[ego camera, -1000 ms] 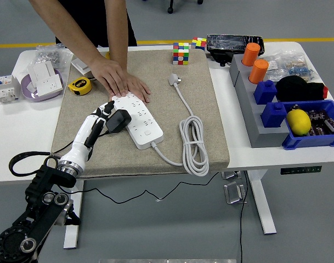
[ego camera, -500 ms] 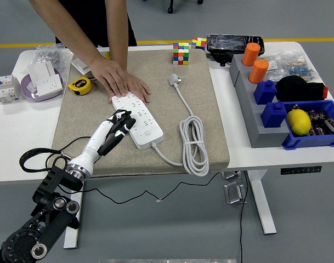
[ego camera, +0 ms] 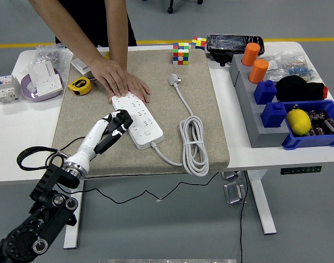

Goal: Pick up the plug,place it near the board,insert it into the board,press the button

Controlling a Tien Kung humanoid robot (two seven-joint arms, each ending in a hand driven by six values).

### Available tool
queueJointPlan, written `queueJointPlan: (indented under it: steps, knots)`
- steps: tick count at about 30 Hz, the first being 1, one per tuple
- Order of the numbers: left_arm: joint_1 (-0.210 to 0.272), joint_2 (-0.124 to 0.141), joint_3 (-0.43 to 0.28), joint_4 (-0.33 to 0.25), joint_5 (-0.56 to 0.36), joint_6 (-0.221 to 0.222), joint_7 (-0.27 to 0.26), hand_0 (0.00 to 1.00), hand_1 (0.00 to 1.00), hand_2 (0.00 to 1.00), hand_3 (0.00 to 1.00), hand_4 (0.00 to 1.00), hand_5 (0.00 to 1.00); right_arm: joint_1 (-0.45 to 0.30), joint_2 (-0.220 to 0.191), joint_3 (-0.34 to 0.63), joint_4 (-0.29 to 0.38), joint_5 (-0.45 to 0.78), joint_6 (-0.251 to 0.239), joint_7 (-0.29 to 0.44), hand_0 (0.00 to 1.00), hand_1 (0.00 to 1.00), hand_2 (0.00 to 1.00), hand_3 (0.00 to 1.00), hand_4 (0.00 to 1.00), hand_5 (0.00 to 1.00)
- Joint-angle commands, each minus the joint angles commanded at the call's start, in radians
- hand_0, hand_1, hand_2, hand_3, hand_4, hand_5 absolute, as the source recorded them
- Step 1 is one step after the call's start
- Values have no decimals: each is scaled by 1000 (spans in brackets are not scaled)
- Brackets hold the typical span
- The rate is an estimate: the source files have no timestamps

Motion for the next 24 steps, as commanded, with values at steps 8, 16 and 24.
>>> queueJointPlan:
  steps: [8, 16, 24]
  knots:
    - [14, -1, -26, 13, 53, -3, 17, 977, 973, 917, 878, 998, 998, 2, 1, 6, 0, -1, -1, 1, 791, 741, 732, 758, 998, 998]
    - [1, -3, -13, 46, 60, -8, 22, 980, 972, 913, 876, 998, 998, 5, 0, 9, 1, -4, -2, 2, 790, 741, 732, 757, 998, 998]
    - [-46, 4, 14, 78, 71, -13, 22, 981, 971, 913, 874, 998, 998, 5, -1, 3, 0, 1, -1, 0, 791, 741, 732, 757, 998, 998]
